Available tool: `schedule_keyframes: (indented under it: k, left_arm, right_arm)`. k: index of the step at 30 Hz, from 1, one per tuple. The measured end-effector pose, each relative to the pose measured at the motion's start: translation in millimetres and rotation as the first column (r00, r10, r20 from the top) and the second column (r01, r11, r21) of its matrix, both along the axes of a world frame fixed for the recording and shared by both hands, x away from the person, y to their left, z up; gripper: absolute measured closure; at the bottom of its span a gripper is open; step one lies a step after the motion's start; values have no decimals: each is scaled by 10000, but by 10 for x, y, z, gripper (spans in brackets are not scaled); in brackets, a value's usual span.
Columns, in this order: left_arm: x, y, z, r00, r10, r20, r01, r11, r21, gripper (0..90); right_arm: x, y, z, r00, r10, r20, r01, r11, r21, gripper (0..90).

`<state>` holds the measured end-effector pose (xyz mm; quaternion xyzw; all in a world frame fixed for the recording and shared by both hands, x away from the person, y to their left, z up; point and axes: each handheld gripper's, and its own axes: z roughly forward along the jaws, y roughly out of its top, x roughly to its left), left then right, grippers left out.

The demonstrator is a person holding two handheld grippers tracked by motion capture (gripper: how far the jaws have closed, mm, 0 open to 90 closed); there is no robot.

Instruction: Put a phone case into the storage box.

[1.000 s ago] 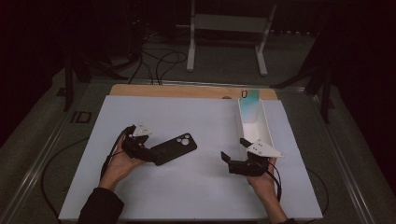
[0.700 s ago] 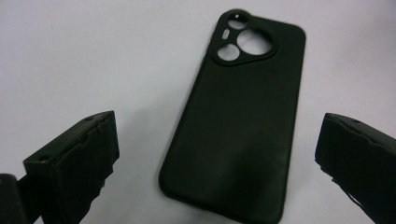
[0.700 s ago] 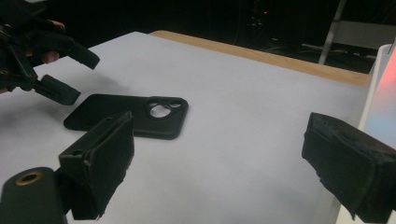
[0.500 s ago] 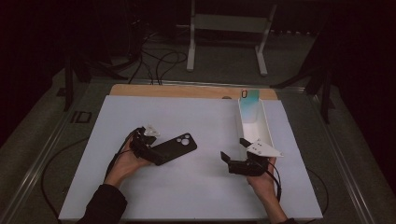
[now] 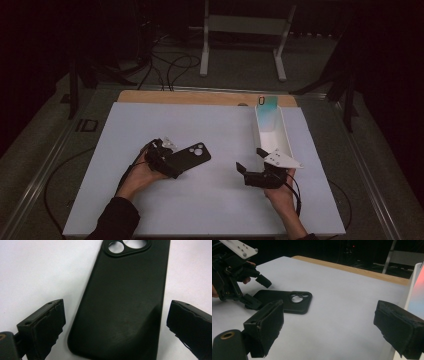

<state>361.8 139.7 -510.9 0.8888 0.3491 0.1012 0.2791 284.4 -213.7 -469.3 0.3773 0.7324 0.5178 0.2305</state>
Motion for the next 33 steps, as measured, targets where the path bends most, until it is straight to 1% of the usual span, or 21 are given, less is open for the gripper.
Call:
schedule_keyframes:
  k: [10, 16, 19, 24, 31, 33]
  left_arm:
    - [30, -44, -71, 9998, -70, -199, 70, 10000, 41, 39]
    - [25, -54, -78, 9997, -151, -190, 156, 9996, 242, 37]
    - [19, -72, -66, 9995, -51, -308, 62, 9993, 357, 54]
    - [2, -98, -34, 9990, -37, -456, 65, 9981, 618, 98]
    - [-27, -122, -6, 9980, 81, -620, -33, 9970, 776, 136]
    - [-39, -125, -1, 9982, 84, -591, -37, 9969, 786, 146]
  right_arm:
    - [1, -3, -2, 10000, -44, 17, 44, 10000, -3, 94]
    - [2, -3, -3, 10000, -47, 20, 47, 10000, -1, 94]
    - [1, -3, -4, 10000, -42, 22, 42, 10000, -15, 94]
    - [-3, 3, -3, 10000, -17, 41, 17, 10000, -31, 94]
    - [-2, 8, -5, 10000, 2, 73, -2, 10000, -73, 94]
    - [-1, 8, -5, 10000, 2, 69, -2, 10000, -59, 94]
